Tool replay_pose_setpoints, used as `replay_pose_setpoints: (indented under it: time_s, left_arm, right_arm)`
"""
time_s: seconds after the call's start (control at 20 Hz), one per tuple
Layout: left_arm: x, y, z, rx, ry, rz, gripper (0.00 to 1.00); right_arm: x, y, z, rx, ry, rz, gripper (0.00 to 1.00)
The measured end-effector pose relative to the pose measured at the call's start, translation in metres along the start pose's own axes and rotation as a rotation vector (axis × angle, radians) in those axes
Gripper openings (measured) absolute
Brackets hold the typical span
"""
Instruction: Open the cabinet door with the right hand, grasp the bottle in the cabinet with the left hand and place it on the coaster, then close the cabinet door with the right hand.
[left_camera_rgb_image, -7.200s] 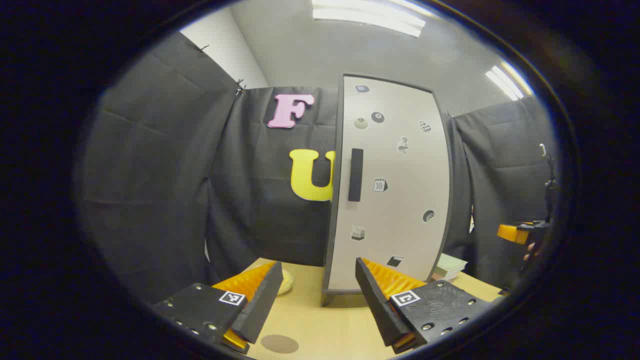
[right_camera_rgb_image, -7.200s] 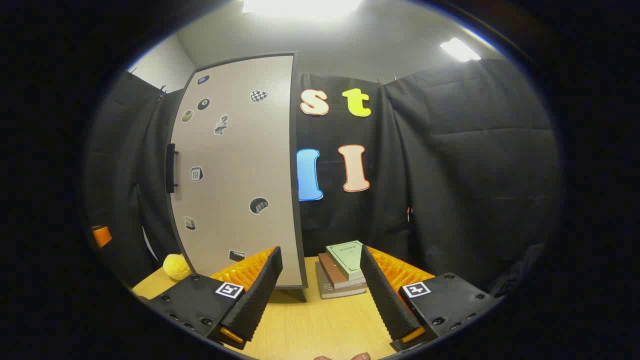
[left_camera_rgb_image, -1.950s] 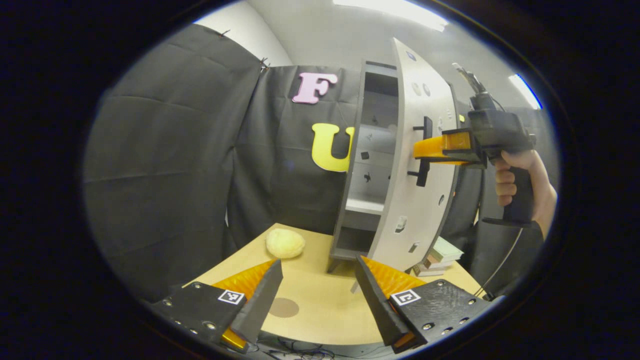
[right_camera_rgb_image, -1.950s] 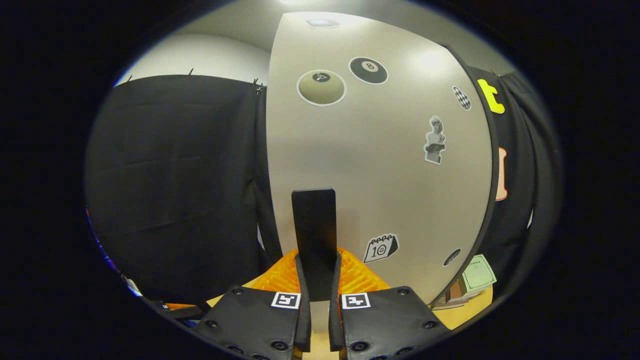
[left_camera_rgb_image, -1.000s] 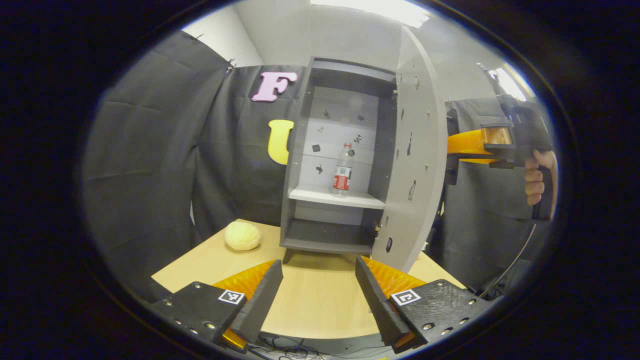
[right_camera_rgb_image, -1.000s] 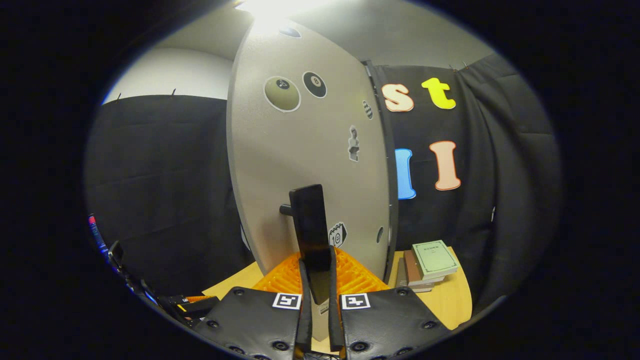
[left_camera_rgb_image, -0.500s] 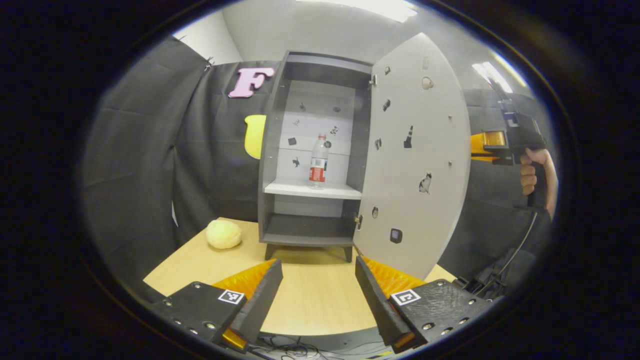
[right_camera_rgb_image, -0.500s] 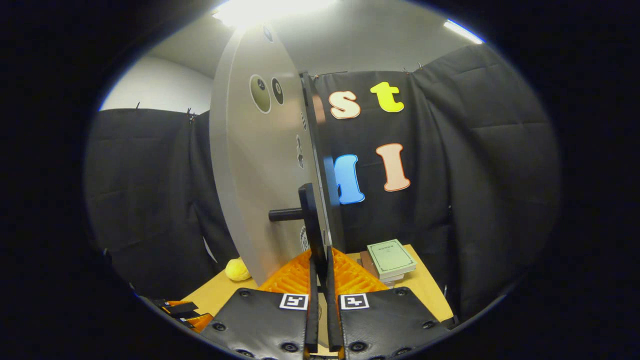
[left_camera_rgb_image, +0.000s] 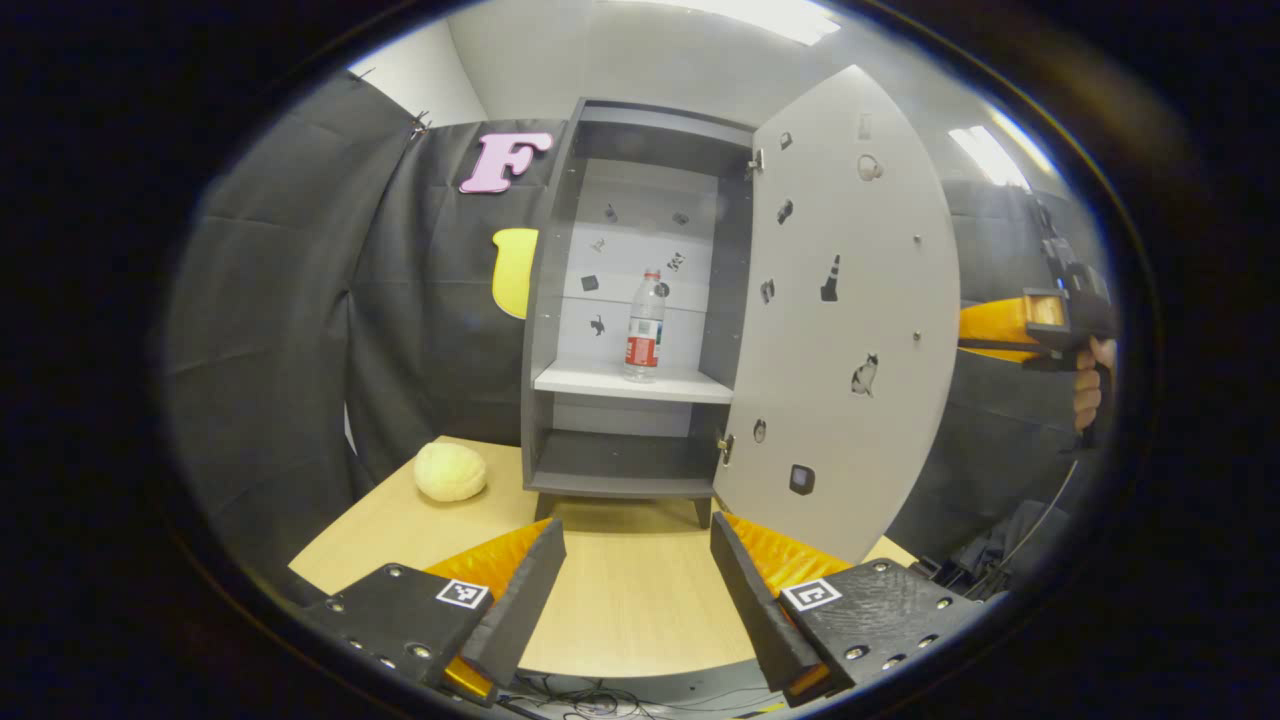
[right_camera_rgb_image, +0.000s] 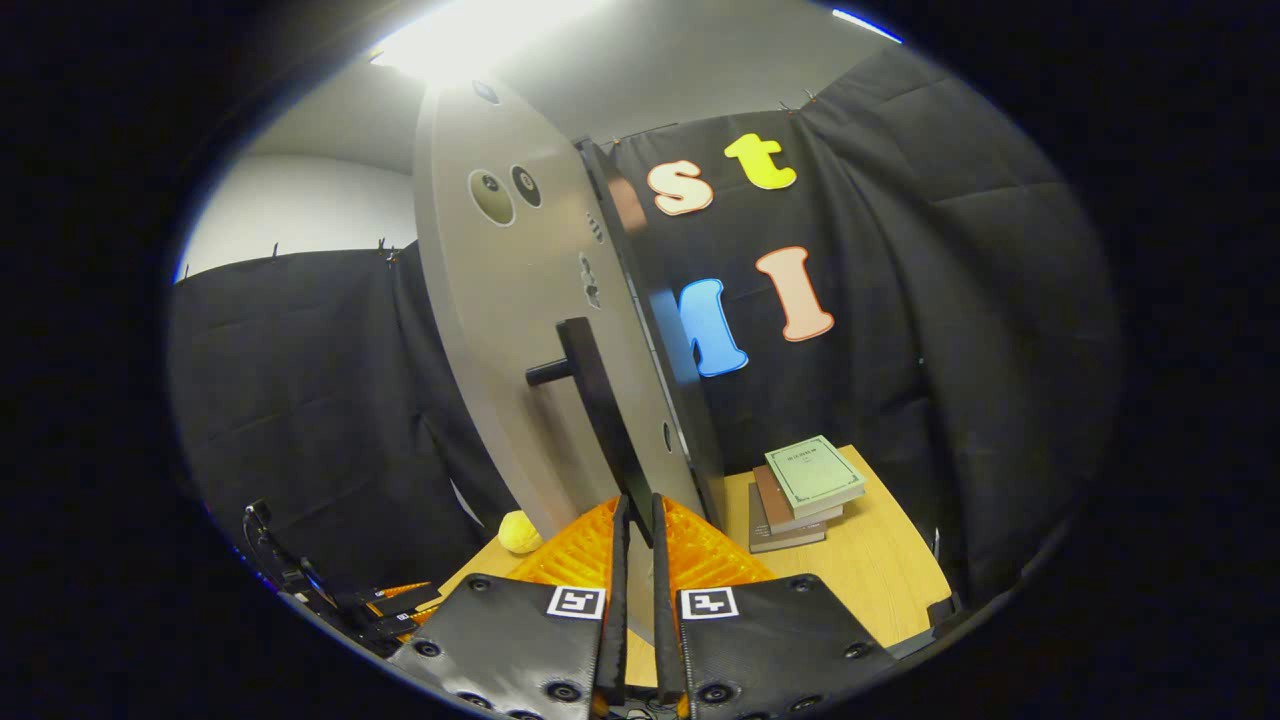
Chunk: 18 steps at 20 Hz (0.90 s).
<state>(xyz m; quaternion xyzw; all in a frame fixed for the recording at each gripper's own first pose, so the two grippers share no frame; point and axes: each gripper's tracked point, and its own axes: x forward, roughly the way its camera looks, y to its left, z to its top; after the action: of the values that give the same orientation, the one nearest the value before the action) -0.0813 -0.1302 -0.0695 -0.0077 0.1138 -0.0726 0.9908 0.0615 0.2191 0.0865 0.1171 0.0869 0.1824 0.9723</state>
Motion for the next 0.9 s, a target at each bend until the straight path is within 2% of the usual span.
replay_pose_setpoints:
  time_s: [0.05, 0.15, 0.3, 0.5, 0.55, 0.6, 0.85, 0.9]
  left_arm:
    - [0.005, 0.005, 0.004, -0.003, -0.008, 0.005, 0.9]
    - [0.016, 0.014, 0.015, -0.02, -0.029, 0.007, 0.9]
    - [0.04, 0.023, 0.032, -0.04, -0.044, -0.012, 0.87]
    - [0.073, 0.047, 0.057, 0.016, -0.051, 0.0, 0.9]
    - [0.08, 0.05, 0.065, 0.033, -0.058, -0.003, 0.94]
    - [0.087, 0.052, 0.074, 0.042, -0.072, -0.019, 0.9]
    - [0.12, 0.071, 0.095, 0.057, -0.105, -0.079, 0.88]
    - [0.124, 0.074, 0.099, 0.051, -0.109, -0.104, 0.88]
  right_arm:
    - [-0.01, -0.015, -0.002, 0.015, 0.005, -0.019, 0.07]
    - [-0.024, -0.035, 0.0, 0.057, -0.003, -0.061, 0.06]
    - [-0.037, -0.078, 0.001, 0.087, -0.007, -0.216, 0.06]
    - [-0.032, -0.092, 0.015, 0.109, -0.032, -0.327, 0.06]
    - [-0.028, -0.091, 0.021, 0.107, -0.041, -0.341, 0.06]
    - [-0.023, -0.089, 0.027, 0.101, -0.051, -0.352, 0.06]
    - [-0.006, -0.094, 0.056, -0.033, -0.092, -0.455, 0.06]
    - [-0.006, -0.092, 0.063, -0.047, -0.105, -0.47, 0.0]
